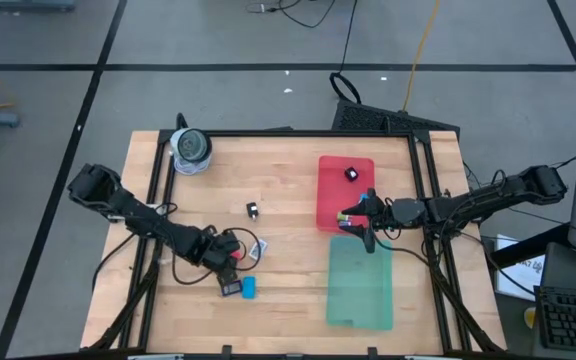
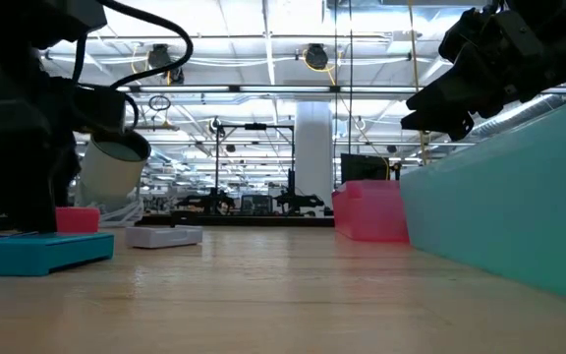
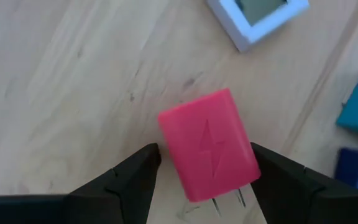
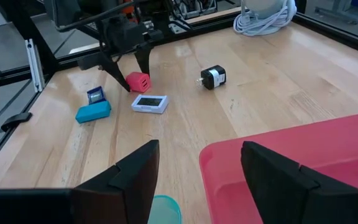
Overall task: Pick & Place Office items
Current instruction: Put the pink charger adapter into the red bin
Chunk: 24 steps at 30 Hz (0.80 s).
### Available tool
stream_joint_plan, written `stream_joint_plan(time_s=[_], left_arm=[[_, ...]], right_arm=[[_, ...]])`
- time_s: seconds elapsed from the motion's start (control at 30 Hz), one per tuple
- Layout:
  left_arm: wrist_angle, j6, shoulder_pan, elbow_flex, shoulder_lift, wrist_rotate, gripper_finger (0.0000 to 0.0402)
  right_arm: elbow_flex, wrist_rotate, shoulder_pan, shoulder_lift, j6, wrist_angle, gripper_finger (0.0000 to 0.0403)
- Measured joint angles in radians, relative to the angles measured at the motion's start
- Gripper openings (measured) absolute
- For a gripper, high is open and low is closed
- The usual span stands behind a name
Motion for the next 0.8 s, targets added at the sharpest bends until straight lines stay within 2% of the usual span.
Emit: stream_joint_plan(time_s=[0.17, 0.3, 0.43, 0.8], left_arm=[[0.000, 0.151, 0.000, -0.002, 0.001, -0.023, 0.0243], [-0.002, 0.174, 0.001, -0.003, 0.003, -0.081, 0.0243], [-0.007, 0.086, 0.002, -0.005, 0.004, -0.121, 0.0243], [-0.022, -0.242, 0.023, -0.005, 0.003, -0.109, 0.0243]], right_arm=[[0.000, 0.000, 0.000, 0.000, 0.000, 0.000, 0.0215], [0.000, 0.000, 0.000, 0.000, 0.000, 0.000, 0.0213], [0.000, 0.000, 0.000, 0.000, 0.000, 0.000, 0.0215], [0.000, 0.000, 0.000, 0.000, 0.000, 0.000, 0.0213]])
